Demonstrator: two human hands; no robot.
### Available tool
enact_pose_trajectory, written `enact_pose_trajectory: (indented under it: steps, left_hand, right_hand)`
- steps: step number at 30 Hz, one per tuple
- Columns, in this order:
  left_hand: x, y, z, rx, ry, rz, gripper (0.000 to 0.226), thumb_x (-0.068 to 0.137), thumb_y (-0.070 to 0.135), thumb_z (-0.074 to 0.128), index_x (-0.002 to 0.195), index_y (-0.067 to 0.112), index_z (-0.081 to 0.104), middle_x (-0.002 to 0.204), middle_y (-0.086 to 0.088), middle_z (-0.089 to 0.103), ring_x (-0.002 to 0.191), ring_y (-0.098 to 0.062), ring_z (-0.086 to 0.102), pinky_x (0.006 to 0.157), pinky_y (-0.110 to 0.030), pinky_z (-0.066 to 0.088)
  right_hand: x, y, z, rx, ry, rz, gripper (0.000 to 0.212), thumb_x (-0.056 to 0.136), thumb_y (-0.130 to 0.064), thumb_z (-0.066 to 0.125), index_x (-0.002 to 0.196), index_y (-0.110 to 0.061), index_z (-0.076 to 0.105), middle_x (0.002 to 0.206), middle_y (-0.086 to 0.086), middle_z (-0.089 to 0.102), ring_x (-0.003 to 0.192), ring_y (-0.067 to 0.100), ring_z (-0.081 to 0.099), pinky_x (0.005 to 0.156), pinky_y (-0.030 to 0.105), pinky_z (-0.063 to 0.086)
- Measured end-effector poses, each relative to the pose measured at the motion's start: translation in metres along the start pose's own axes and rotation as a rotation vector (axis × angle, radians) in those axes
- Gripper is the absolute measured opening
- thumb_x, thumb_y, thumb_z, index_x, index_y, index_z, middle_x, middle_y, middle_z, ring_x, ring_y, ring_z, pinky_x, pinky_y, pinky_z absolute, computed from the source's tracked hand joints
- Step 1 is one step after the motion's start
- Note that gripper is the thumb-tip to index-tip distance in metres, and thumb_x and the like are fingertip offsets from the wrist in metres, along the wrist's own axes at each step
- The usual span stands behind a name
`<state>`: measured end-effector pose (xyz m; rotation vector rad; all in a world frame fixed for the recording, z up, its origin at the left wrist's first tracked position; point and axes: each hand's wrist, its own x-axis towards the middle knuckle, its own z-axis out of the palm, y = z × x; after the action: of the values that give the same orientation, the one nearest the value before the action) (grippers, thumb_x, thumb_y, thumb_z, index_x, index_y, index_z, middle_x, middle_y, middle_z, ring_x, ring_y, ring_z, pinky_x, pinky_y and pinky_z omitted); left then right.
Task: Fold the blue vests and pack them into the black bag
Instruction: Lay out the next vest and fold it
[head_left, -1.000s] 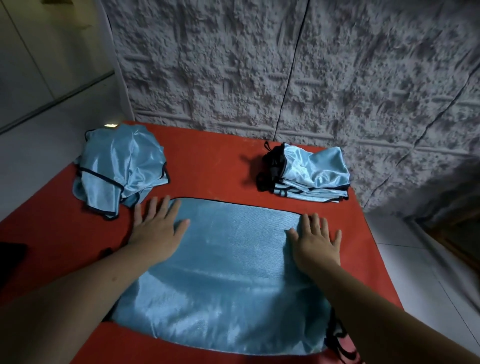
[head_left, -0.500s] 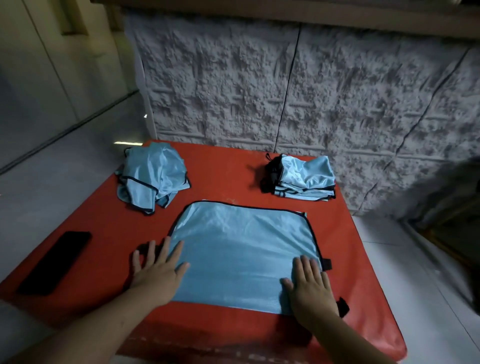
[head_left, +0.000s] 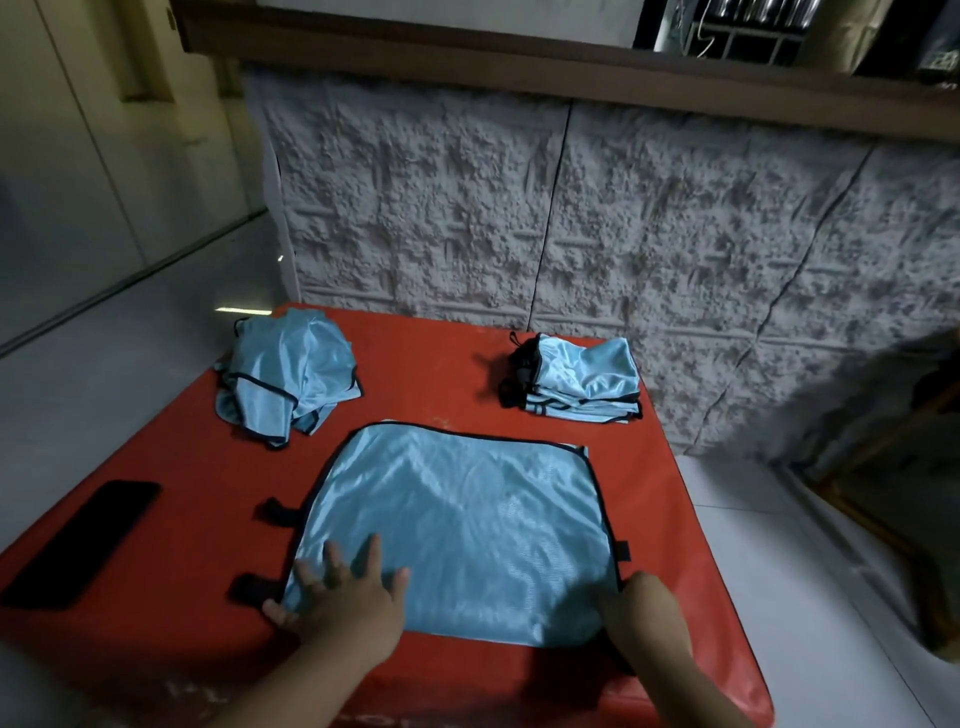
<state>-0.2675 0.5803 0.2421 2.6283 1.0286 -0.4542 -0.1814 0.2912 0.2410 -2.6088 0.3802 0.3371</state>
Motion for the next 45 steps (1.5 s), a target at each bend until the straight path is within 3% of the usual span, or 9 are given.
enact_pose_trajectory:
  steps: [11,14,19,21,24,27,30,33,45]
  left_hand:
    - [0.041,-0.017,0.01,0.166,0.041,0.174,0.068,0.095,0.074,0.005,0.148,0.05,-0.031,0.166,-0.001,-0.028,0.15,-0.036,-0.028,0.113,-0.071,-0.01]
    - [0.051,-0.019,0.008,0.189,0.069,0.195,0.067,0.095,0.073,0.004,0.146,0.05,-0.032,0.166,-0.001,-0.027,0.15,-0.034,-0.029,0.112,-0.07,-0.014]
    - [0.029,0.011,0.008,0.196,0.34,0.295,0.067,0.093,0.066,0.021,0.158,0.047,0.017,0.167,-0.009,0.023,0.153,-0.04,0.014,0.106,-0.068,-0.026]
    - [0.016,0.027,0.022,0.114,0.418,0.452,0.068,0.079,0.067,0.04,0.136,0.037,0.062,0.134,-0.01,0.065,0.124,-0.037,0.061,0.116,-0.069,0.004]
    - [-0.006,0.048,0.045,-0.026,0.374,0.685,0.069,0.054,0.073,0.042,0.106,0.037,0.071,0.099,0.004,0.066,0.086,-0.019,0.066,0.069,-0.046,0.061]
    - [-0.02,0.064,0.058,-0.052,0.435,0.897,0.053,0.048,0.07,0.043,0.085,0.036,0.055,0.085,0.012,0.037,0.076,-0.007,0.044,0.047,-0.019,0.052]
    - [-0.04,0.08,0.073,-0.041,0.473,1.039,0.026,0.068,0.048,0.049,0.085,0.03,0.057,0.085,0.014,0.053,0.082,-0.007,0.052,0.06,-0.023,0.056]
    - [-0.05,0.089,0.092,0.0,0.391,1.112,0.03,0.089,0.044,0.047,0.109,0.039,0.068,0.117,0.02,0.07,0.11,-0.008,0.064,0.105,-0.035,0.041]
    - [-0.056,0.104,0.088,0.039,0.411,1.218,0.025,0.072,0.053,0.061,0.075,0.03,0.069,0.073,0.01,0.052,0.078,-0.014,0.058,0.069,-0.032,0.051]
  right_hand:
    - [0.007,0.013,-0.003,-0.244,-0.162,-0.179,0.038,0.085,-0.041,0.058,0.117,-0.02,0.063,0.102,0.004,0.072,0.105,0.026,0.069,0.071,0.026,0.042]
    - [0.016,0.006,-0.017,-0.175,-0.09,-0.122,0.034,0.078,-0.049,0.065,0.08,-0.016,0.065,0.078,0.003,0.068,0.089,0.027,0.071,0.057,0.028,0.039]
    - [0.046,-0.014,-0.027,-0.034,0.096,-0.129,0.024,0.08,-0.037,0.065,0.083,-0.014,0.065,0.08,0.003,0.07,0.084,0.028,0.067,0.06,0.03,0.044]
    - [0.064,-0.025,-0.025,-0.028,0.105,-0.209,0.03,0.083,-0.035,0.066,0.106,-0.015,0.066,0.1,0.006,0.072,0.097,0.031,0.066,0.07,0.033,0.046]
    - [0.096,-0.046,-0.024,-0.024,0.106,-0.346,0.047,0.084,-0.031,0.069,0.129,-0.018,0.061,0.122,0.009,0.066,0.111,0.032,0.061,0.088,0.035,0.047]
    - [0.139,-0.063,-0.028,-0.115,0.015,-0.406,0.062,0.089,-0.03,0.068,0.146,-0.016,0.048,0.144,0.007,0.053,0.129,0.032,0.052,0.107,0.039,0.043]
    - [0.175,-0.071,-0.027,-0.207,-0.04,-0.407,0.07,0.089,-0.034,0.067,0.152,-0.019,0.04,0.145,0.01,0.055,0.129,0.035,0.054,0.104,0.043,0.047]
    - [0.178,-0.083,-0.028,-0.268,-0.024,-0.436,0.052,0.089,-0.031,0.066,0.138,-0.017,0.058,0.13,0.014,0.065,0.117,0.035,0.062,0.094,0.037,0.052]
    - [0.173,-0.069,-0.038,-0.352,-0.03,-0.366,0.023,0.087,-0.032,0.073,0.083,-0.012,0.064,0.082,0.008,0.061,0.074,0.026,0.054,0.064,0.028,0.038]
